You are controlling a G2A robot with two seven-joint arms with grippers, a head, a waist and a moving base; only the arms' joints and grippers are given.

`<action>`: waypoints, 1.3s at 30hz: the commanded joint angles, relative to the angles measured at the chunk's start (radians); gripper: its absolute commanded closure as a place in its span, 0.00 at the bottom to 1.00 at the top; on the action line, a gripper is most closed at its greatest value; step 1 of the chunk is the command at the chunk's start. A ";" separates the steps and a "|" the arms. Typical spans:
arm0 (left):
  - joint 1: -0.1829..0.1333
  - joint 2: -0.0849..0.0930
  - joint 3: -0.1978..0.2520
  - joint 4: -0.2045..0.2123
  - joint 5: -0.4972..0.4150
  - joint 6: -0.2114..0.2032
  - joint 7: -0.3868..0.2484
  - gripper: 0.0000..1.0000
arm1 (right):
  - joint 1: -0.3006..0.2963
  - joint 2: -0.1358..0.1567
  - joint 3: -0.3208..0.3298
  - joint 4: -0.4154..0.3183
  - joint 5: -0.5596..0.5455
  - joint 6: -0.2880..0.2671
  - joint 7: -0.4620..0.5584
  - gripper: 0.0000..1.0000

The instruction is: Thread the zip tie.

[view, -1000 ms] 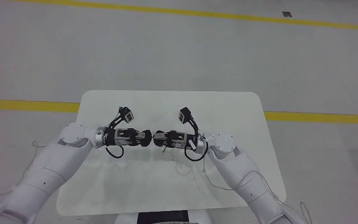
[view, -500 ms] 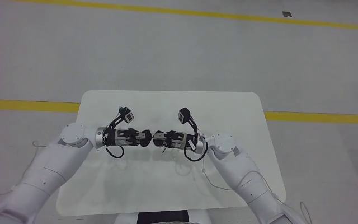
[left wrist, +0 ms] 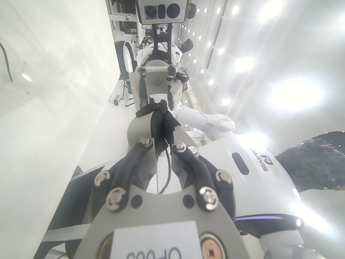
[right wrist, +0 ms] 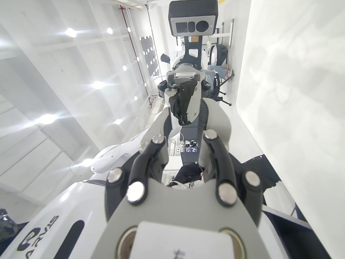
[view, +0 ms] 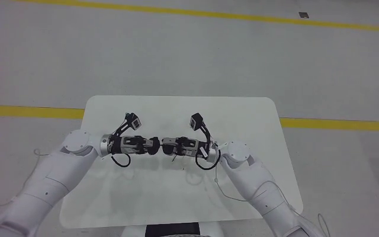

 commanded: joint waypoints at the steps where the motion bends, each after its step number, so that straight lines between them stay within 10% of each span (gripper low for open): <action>1: 0.000 0.001 -0.001 -0.001 -0.001 -0.001 0.000 1.00 | -0.002 0.001 0.005 0.000 0.000 0.000 -0.003 0.00; 23: -0.009 -0.001 -0.001 0.004 0.025 -0.034 0.029 1.00 | -0.025 0.000 0.022 0.004 0.035 -0.017 -0.053 0.00; 39: 0.099 -0.056 -0.278 -0.145 0.241 -0.034 -0.075 1.00 | -0.025 0.000 0.022 0.004 0.035 -0.017 -0.053 0.00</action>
